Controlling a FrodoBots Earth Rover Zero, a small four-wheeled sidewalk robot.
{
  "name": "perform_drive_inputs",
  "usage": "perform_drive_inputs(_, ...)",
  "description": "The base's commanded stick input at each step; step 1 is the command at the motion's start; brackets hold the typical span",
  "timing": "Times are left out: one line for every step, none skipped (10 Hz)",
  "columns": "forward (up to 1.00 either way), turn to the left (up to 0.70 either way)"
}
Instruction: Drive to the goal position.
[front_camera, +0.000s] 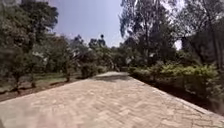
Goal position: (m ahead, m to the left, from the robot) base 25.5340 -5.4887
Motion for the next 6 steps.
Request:
perform_drive_inputs(0.50,0.00)
perform_drive_inputs(0.50,0.00)
perform_drive_inputs(0.50,0.00)
perform_drive_inputs(0.50,0.00)
perform_drive_inputs(0.50,0.00)
perform_drive_inputs(0.50,0.00)
